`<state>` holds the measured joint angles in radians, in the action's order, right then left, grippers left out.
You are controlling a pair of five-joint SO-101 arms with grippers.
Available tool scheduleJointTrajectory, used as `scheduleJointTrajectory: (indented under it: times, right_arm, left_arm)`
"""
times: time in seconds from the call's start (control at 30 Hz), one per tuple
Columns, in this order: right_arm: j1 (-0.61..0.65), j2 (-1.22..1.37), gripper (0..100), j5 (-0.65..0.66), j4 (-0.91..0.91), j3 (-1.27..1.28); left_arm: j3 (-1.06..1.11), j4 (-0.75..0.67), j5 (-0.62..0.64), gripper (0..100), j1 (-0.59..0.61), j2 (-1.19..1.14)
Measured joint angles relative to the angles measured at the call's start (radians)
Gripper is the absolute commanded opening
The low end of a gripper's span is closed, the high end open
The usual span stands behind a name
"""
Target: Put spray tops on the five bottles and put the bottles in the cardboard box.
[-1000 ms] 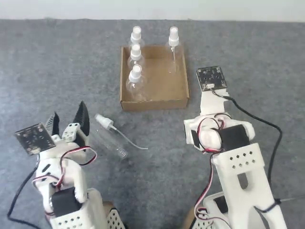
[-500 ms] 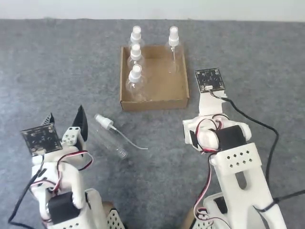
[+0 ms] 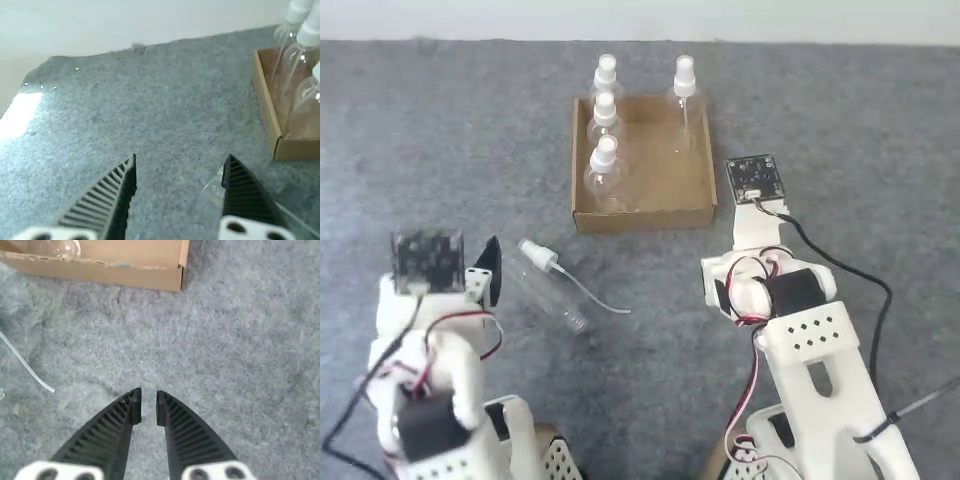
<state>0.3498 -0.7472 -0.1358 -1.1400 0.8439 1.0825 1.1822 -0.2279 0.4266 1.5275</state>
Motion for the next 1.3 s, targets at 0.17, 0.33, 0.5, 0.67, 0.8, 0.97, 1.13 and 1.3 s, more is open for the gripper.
scheduleJointTrajectory:
  times: [0.17,0.33,0.5,0.67,0.8,0.97,1.13,1.3]
  right_arm:
    - [0.0,0.0,2.0,0.0,0.012,0.002]
    - [0.0,0.0,2.0,0.0,0.012,0.002]
    - [0.0,0.0,2.0,0.0,0.012,0.002]
    - [0.0,0.0,2.0,0.0,0.012,0.002]
    - [0.0,0.0,2.0,0.0,0.012,0.002]
    - [0.0,0.0,2.0,0.0,0.012,0.011]
    - [-0.003,0.0,2.0,0.0,0.012,0.035]
    - [-0.002,0.0,2.0,0.0,0.012,0.035]
  left_arm:
    - [-0.109,0.014,-0.19,26,-0.003,-0.215]
    - [-0.155,0.038,-0.377,26,-0.002,-0.325]
    - [-0.157,0.041,-0.525,26,-0.002,-0.381]
    - [-0.178,0.041,-0.543,26,-0.002,-0.482]
    - [-0.259,0.041,-0.505,26,0.005,-0.626]
    - [-0.377,0.041,-0.46,26,0.025,-0.825]
    - [-0.471,0.041,-0.456,26,0.068,-0.993]
    - [-0.537,0.041,-0.453,26,0.081,-1.125]
